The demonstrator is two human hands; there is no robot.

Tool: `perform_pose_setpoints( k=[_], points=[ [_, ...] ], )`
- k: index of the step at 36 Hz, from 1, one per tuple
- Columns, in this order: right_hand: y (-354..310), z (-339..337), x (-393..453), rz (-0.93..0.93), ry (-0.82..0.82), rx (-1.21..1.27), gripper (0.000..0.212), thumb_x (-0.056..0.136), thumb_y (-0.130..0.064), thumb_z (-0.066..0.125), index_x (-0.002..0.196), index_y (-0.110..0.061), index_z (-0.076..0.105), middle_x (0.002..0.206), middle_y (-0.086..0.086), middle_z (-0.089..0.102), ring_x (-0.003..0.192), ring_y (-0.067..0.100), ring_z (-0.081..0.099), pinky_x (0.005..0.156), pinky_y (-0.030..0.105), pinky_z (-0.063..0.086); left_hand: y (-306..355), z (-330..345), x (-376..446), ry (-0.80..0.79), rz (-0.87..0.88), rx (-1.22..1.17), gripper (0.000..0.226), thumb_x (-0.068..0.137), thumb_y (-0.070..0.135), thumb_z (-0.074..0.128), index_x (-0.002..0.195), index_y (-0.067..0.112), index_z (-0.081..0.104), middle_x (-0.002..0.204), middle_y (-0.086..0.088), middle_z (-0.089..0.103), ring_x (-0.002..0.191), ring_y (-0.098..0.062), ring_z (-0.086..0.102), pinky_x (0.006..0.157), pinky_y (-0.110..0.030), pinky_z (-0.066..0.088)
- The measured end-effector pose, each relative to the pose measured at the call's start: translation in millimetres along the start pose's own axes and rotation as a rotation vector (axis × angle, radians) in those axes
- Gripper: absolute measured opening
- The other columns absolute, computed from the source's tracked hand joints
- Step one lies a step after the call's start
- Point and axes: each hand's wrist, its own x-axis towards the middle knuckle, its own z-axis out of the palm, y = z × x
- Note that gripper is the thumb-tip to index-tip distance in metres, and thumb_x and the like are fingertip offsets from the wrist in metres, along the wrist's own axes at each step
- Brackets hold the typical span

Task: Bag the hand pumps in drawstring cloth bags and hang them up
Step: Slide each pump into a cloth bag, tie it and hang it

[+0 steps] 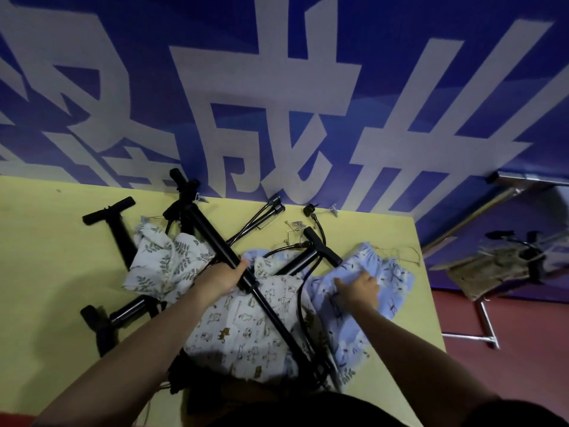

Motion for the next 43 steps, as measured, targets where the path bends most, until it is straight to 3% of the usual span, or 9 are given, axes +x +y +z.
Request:
perform_pose_setpoints(
  k=[4,7,12,16,22,25,35,39,43],
  points=[
    [18,-6,9,-0.071,-0.105,-0.099,0.023,0.091,-0.028,0.054,0.099,-0.006,0.057,0.104,0.019,0.059,0.101,0.034,0.056,0.079,0.037,0.045,-4,-2,0,0.052,0.055,0.051,0.069,0.090,0.072,0.027,0.051,0.018,0.044,0.046,0.003,0.040,0.042,-0.018,0.038,0.050,-0.026,0.027],
    [20,-9,10,-0.130,-0.125,-0.163,0.027,0.090,-0.009,0.042,0.064,-0.011,0.046,0.077,0.013,0.057,0.075,0.029,0.056,0.062,0.032,0.041,-3,-3,-5,0.101,0.110,0.080,0.063,0.095,0.063,0.033,0.051,0.019,0.040,0.045,0.004,0.034,0.039,-0.015,0.031,0.047,-0.025,0.023],
    [31,-9,11,-0.073,0.008,0.084,0.012,0.093,-0.015,0.049,0.100,-0.006,0.051,0.107,0.017,0.058,0.091,0.033,0.057,0.068,0.032,0.040,13,2,-16,0.162,0.241,0.059,0.053,0.099,0.043,0.044,0.054,0.019,0.032,0.047,0.004,0.029,0.042,-0.015,0.028,0.048,-0.028,0.020],
    [44,-8,16,0.082,0.004,0.209,0.060,0.083,-0.030,0.069,0.127,0.000,0.040,0.120,0.020,0.054,0.106,0.038,0.058,0.070,0.035,0.043,35,7,-26,0.157,0.303,0.033,0.047,0.098,0.039,0.045,0.058,0.018,0.032,0.051,0.002,0.030,0.046,-0.017,0.032,0.052,-0.028,0.021],
    [56,-6,29,-0.103,-0.159,-0.096,0.016,0.095,-0.025,0.051,0.096,-0.009,0.053,0.095,0.007,0.054,0.086,0.026,0.054,0.069,0.031,0.042,61,21,-31,0.032,0.338,0.047,0.037,0.097,0.035,0.044,0.077,0.009,0.061,0.071,-0.015,0.058,0.058,-0.021,0.049,0.057,-0.029,0.032],
    [57,-12,30,-0.174,-0.114,0.101,0.035,0.094,-0.021,0.053,0.067,-0.015,0.032,0.066,0.002,0.036,0.063,0.020,0.041,0.053,0.030,0.029,72,29,-38,-0.030,0.377,0.035,0.029,0.098,0.030,0.044,0.088,0.013,0.066,0.084,-0.014,0.067,0.058,-0.016,0.050,0.056,-0.027,0.034],
    [29,-99,-6,-0.399,0.075,0.982,0.024,0.101,-0.014,0.043,0.079,-0.004,0.042,0.073,0.018,0.034,0.069,0.018,0.040,0.062,0.031,0.036,142,57,-66,-0.142,0.486,-0.229,0.017,0.101,0.033,0.043,0.104,0.022,0.057,0.091,0.009,0.058,0.081,-0.006,0.054,0.072,-0.025,0.042],
    [2,-148,-28,-0.565,0.118,1.029,0.021,0.094,-0.009,0.049,0.076,-0.001,0.045,0.070,0.019,0.037,0.067,0.014,0.041,0.058,0.026,0.036,194,46,-83,-0.131,0.487,-0.580,0.025,0.102,0.037,0.042,0.116,0.023,0.057,0.111,0.007,0.061,0.100,-0.006,0.057,0.085,-0.017,0.043],
    [-7,-172,-53,-0.775,0.056,0.876,0.027,0.086,-0.004,0.052,0.064,-0.009,0.037,0.057,-0.010,0.038,0.055,0.002,0.033,0.054,0.017,0.029,232,25,-94,-0.216,0.381,-0.819,0.055,0.096,0.057,0.039,0.125,0.017,0.063,0.120,-0.002,0.066,0.112,-0.022,0.061,0.103,-0.040,0.044]
  ],
)
